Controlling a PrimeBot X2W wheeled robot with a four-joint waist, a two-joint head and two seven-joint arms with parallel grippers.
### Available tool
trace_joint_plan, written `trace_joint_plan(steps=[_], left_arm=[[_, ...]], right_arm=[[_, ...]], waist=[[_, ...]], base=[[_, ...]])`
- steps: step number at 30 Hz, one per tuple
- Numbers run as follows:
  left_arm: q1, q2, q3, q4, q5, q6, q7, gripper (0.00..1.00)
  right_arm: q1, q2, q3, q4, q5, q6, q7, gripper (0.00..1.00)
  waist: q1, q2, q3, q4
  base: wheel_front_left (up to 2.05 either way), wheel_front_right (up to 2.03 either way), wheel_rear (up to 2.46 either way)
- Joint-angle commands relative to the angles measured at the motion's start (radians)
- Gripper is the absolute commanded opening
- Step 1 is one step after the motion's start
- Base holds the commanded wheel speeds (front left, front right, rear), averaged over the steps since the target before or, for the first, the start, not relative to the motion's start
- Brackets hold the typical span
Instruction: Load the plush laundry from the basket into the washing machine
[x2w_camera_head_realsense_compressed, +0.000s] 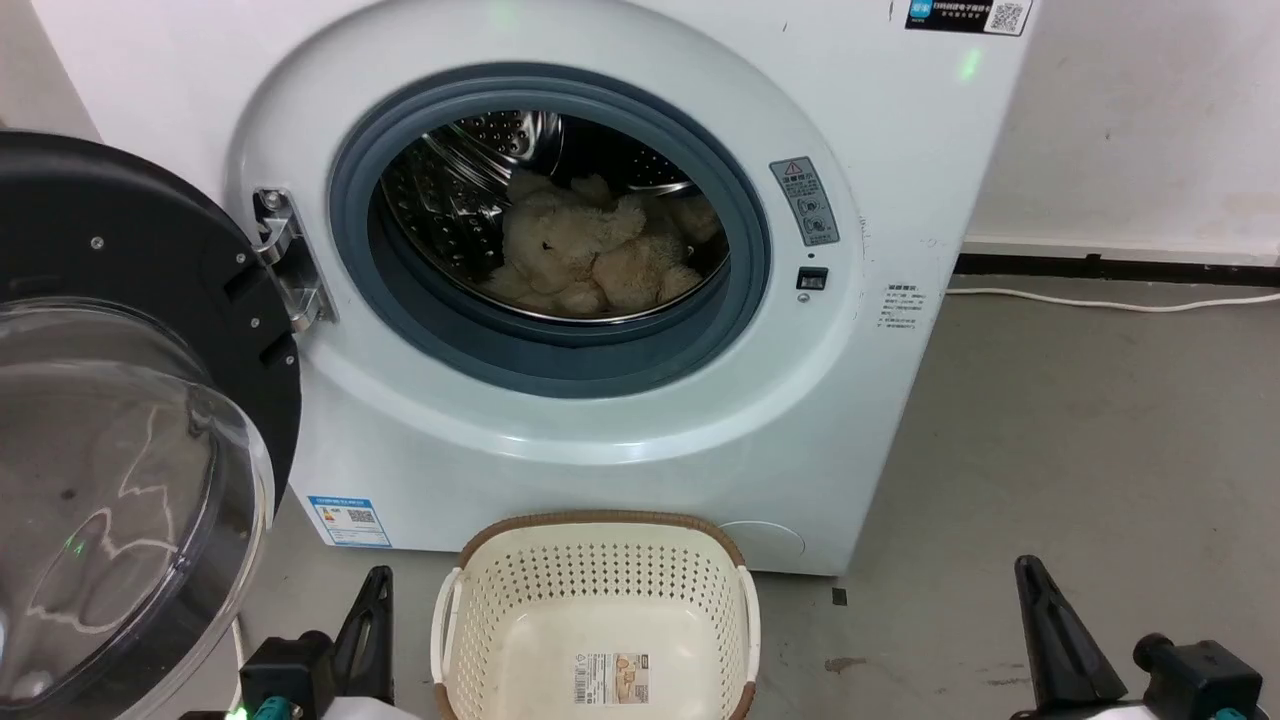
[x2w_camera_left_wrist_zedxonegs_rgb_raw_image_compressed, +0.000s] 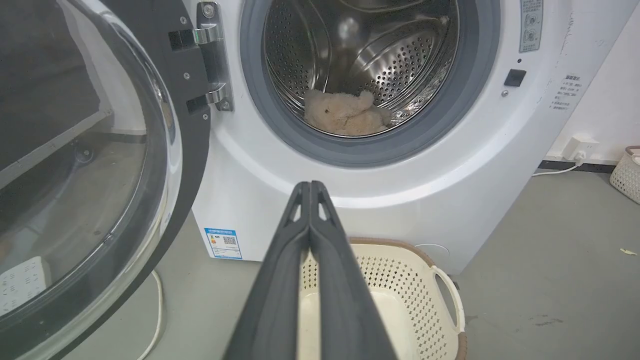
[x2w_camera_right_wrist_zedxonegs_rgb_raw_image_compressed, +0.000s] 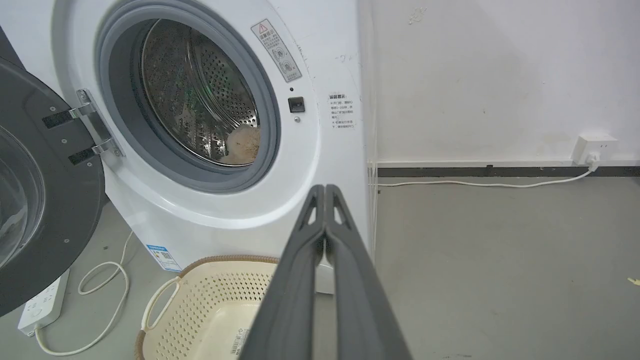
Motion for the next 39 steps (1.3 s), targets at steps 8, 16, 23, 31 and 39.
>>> trace_joint_plan(steps=[8, 16, 23, 31, 39], left_arm=[[-0.019, -0.012, 0.011, -0.022, 0.027, -0.008, 0.021, 0.0], [-0.023, -0.02, 0.019, -0.034, 0.044, -0.012, 0.037, 0.0], [-0.027, -0.027, 0.026, -0.045, 0.059, -0.015, 0.051, 0.0], [-0.031, -0.036, 0.034, -0.058, 0.076, -0.019, 0.068, 0.0], [-0.035, -0.044, 0.042, -0.07, 0.093, -0.023, 0.084, 0.0]], right_arm=[[-0.031, 0.0, 0.002, -0.007, -0.027, 0.0, 0.019, 0.0], [-0.041, 0.0, 0.003, -0.009, -0.044, 0.0, 0.035, 0.0], [-0.05, 0.0, 0.003, -0.01, -0.058, 0.0, 0.05, 0.0], [-0.06, 0.0, 0.004, -0.012, -0.075, 0.0, 0.066, 0.0], [-0.07, 0.0, 0.005, -0.014, -0.091, 0.0, 0.082, 0.0]], waist=[[0.0, 0.0, 0.003, 0.0], [0.0, 0.0, 0.006, -0.001], [0.0, 0.0, 0.009, -0.001], [0.0, 0.0, 0.012, -0.002], [0.0, 0.0, 0.016, -0.002]], base=[[0.0, 0.0, 0.0], [0.0, 0.0, 0.0], [0.0, 0.0, 0.0], [0.0, 0.0, 0.0], [0.0, 0.0, 0.0]])
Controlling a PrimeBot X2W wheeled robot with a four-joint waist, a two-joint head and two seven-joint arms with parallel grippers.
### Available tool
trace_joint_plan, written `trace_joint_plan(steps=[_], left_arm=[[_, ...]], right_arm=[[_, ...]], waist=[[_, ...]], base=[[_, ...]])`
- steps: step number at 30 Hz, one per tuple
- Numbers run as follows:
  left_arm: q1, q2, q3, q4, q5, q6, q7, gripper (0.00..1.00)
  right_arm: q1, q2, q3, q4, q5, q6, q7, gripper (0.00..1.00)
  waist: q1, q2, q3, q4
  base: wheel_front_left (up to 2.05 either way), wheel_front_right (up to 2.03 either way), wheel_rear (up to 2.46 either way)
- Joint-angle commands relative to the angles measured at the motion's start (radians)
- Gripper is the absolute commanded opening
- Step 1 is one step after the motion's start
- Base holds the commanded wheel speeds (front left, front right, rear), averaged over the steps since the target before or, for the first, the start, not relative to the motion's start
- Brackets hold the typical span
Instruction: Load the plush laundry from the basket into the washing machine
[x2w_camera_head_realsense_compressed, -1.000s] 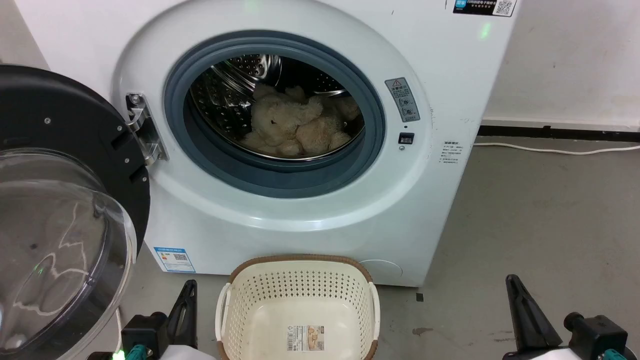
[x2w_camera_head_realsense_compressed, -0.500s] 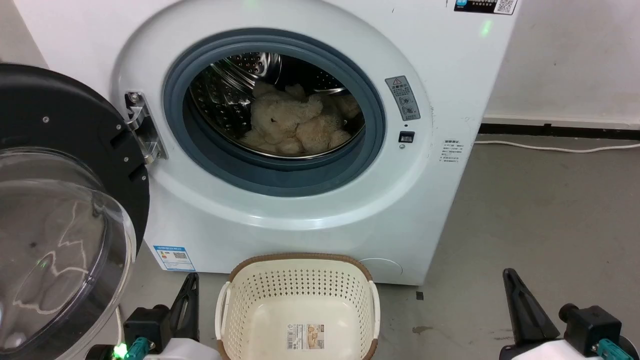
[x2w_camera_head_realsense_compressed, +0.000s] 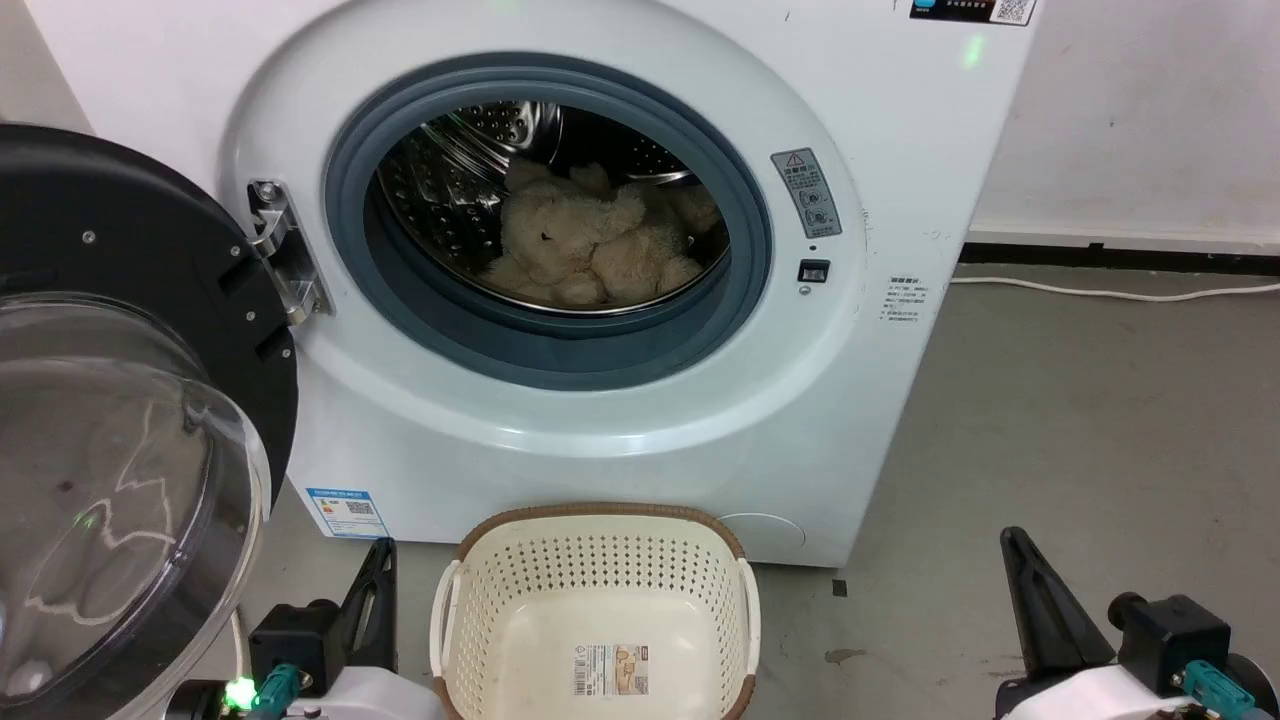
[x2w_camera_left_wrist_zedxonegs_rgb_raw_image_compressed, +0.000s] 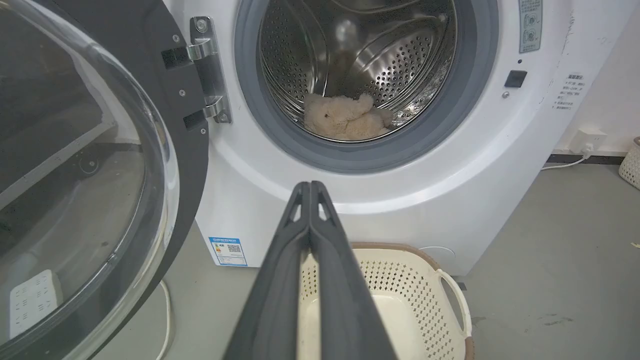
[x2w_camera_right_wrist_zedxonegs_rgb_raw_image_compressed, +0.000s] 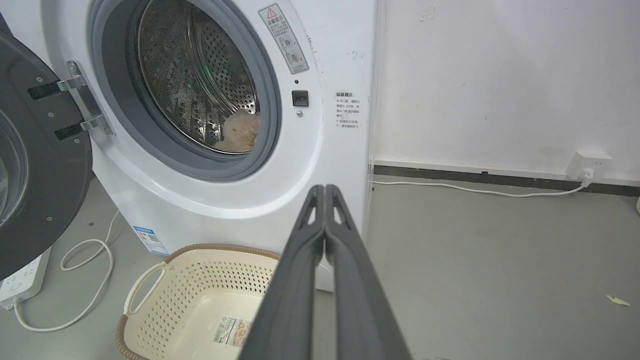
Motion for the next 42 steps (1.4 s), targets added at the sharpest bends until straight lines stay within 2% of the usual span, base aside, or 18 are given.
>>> trace_joint_plan(steps=[1, 42], left_arm=[[-0.015, -0.007, 0.005, -0.011, 0.011, -0.004, 0.006, 0.0], [-0.037, -0.048, 0.045, -0.074, 0.096, -0.023, 0.088, 0.0]], right_arm=[[-0.018, 0.0, 0.001, -0.006, -0.012, 0.0, 0.007, 0.0], [-0.069, -0.001, 0.005, -0.014, -0.095, 0.001, 0.089, 0.0]], waist=[[0.0, 0.0, 0.001, 0.0], [0.0, 0.0, 0.017, -0.002]], base=[[0.0, 0.0, 0.0], [0.0, 0.0, 0.0]])
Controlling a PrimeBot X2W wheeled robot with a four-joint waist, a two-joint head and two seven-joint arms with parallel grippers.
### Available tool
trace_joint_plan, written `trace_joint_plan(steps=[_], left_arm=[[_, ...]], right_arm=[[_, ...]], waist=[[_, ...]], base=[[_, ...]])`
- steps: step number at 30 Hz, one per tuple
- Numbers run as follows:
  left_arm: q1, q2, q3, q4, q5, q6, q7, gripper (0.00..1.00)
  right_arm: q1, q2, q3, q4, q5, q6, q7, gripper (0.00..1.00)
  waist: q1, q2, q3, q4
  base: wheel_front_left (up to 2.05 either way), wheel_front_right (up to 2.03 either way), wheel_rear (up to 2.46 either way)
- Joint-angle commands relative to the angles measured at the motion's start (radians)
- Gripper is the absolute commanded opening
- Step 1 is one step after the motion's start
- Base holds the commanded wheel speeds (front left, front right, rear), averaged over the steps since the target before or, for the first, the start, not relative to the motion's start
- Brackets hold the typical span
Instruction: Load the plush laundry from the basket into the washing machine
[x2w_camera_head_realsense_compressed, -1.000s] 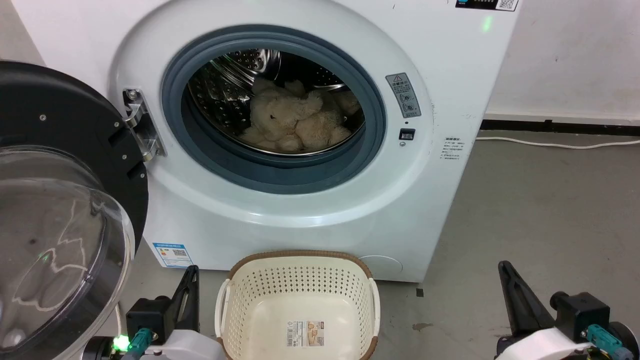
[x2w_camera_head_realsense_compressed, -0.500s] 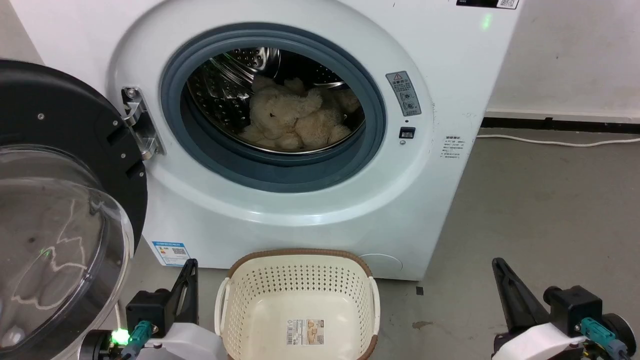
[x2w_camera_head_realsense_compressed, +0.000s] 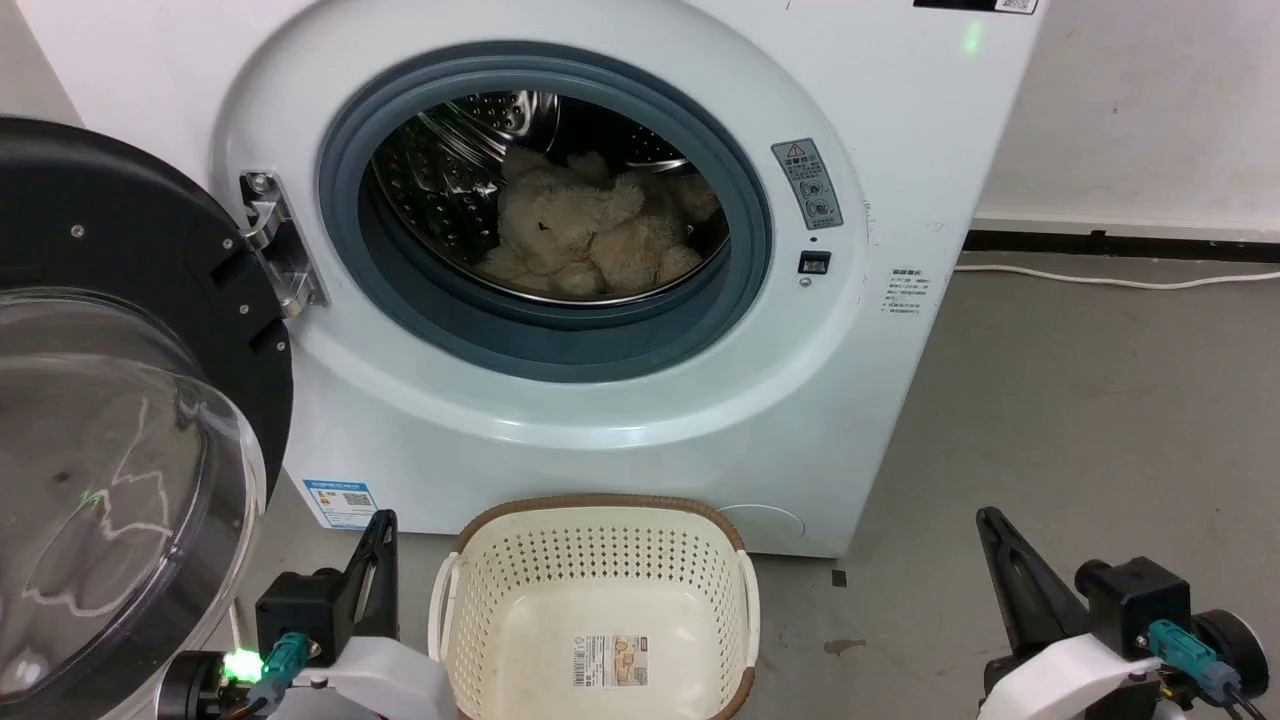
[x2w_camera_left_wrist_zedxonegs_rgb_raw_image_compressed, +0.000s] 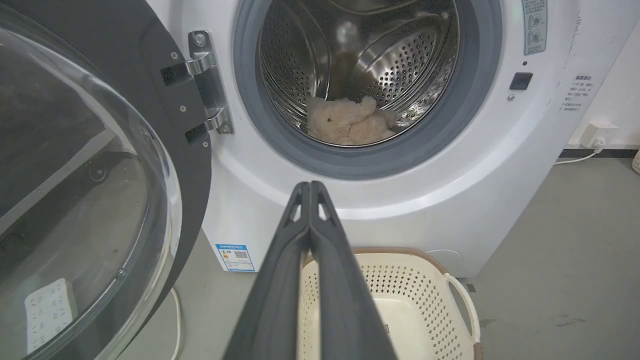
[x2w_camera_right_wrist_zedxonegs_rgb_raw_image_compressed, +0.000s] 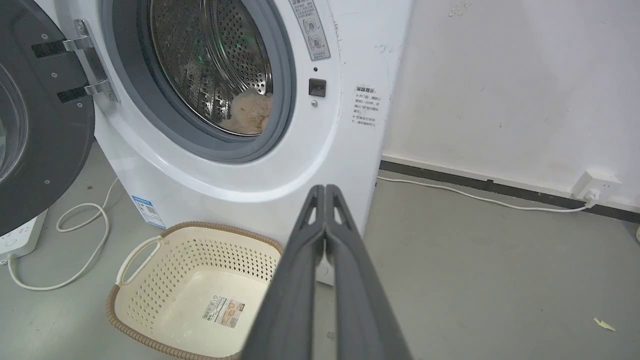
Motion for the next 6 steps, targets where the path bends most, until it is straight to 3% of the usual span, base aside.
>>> trace_joint_plan(steps=[1, 6], left_arm=[[-0.017, -0.005, 0.006, -0.009, 0.015, -0.003, 0.006, 0.0], [-0.02, -0.01, 0.011, -0.017, 0.025, -0.006, 0.016, 0.0]], right_arm=[[-0.019, -0.001, 0.001, -0.006, -0.008, 0.001, 0.007, 0.0], [-0.025, -0.001, 0.001, -0.007, -0.018, 0.001, 0.017, 0.0]], waist=[[-0.0001, 0.0, 0.0, 0.0], [-0.0001, 0.0, 0.002, 0.0]], base=[[0.0, 0.0, 0.0], [0.0, 0.0, 0.0]])
